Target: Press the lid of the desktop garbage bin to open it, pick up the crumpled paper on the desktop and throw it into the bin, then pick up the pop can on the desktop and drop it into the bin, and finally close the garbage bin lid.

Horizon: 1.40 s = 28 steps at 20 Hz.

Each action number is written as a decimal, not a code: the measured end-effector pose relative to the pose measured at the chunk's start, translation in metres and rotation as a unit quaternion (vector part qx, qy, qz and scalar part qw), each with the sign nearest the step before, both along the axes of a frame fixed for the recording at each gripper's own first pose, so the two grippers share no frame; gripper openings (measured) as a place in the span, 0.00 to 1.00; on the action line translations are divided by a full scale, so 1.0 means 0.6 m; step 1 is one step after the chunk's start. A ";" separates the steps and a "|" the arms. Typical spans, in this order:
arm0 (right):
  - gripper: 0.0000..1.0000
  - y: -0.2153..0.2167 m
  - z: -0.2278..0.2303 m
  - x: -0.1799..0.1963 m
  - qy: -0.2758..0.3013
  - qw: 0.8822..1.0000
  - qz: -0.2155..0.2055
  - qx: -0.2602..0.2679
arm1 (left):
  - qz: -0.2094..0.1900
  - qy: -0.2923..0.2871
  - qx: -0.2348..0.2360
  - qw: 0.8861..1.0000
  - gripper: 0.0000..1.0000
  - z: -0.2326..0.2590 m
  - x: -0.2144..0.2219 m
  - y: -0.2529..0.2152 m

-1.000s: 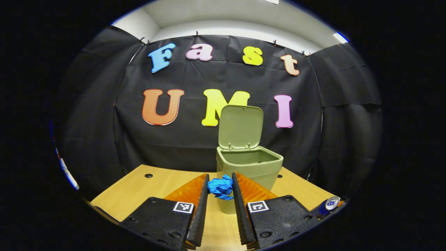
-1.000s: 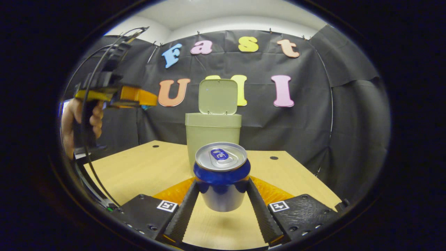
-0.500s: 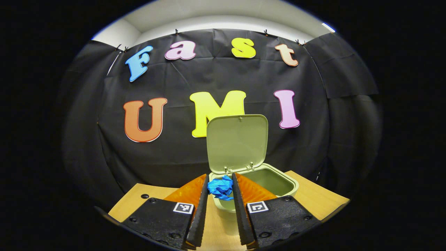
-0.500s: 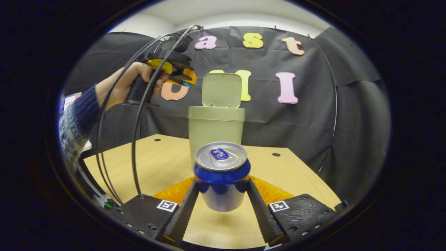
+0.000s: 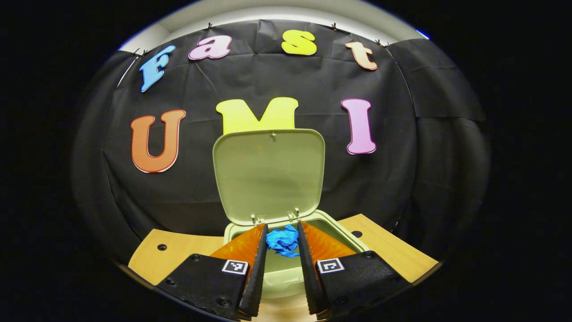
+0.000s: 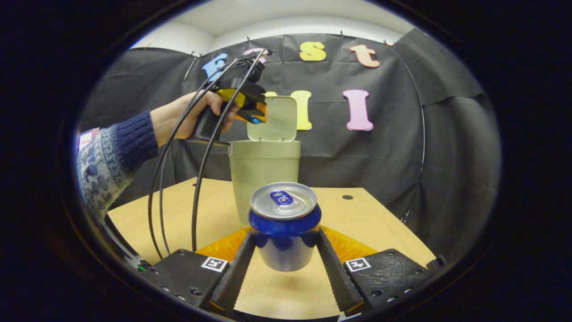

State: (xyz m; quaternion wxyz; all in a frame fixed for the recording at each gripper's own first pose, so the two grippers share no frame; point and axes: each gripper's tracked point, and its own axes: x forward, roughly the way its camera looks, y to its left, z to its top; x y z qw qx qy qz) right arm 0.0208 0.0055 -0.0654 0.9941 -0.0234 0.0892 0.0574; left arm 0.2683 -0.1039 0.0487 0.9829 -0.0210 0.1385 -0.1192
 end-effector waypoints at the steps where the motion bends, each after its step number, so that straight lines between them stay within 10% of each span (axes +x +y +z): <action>1: 0.80 0.000 0.001 0.004 0.000 1.000 -0.001 -0.002 | -0.001 0.005 -0.008 1.000 0.42 -0.004 -0.002 -0.007; 10: 0.80 0.001 -0.010 0.011 0.015 1.000 0.004 -0.007 | 0.033 0.027 -0.002 0.999 0.53 -0.025 -0.002 0.001; 12: 0.80 0.002 -0.007 0.009 0.013 1.000 0.003 -0.009 | 0.030 0.014 0.009 0.999 0.87 -0.015 -0.007 -0.001; 14: 0.80 0.000 -0.006 0.009 0.008 1.000 0.002 -0.014 | 0.027 -0.006 0.021 0.999 0.95 -0.001 -0.015 0.000; 28: 0.81 0.033 -0.013 -0.002 -0.001 1.000 0.022 -0.008 | 0.077 -0.106 0.021 0.991 0.99 0.014 -0.211 0.084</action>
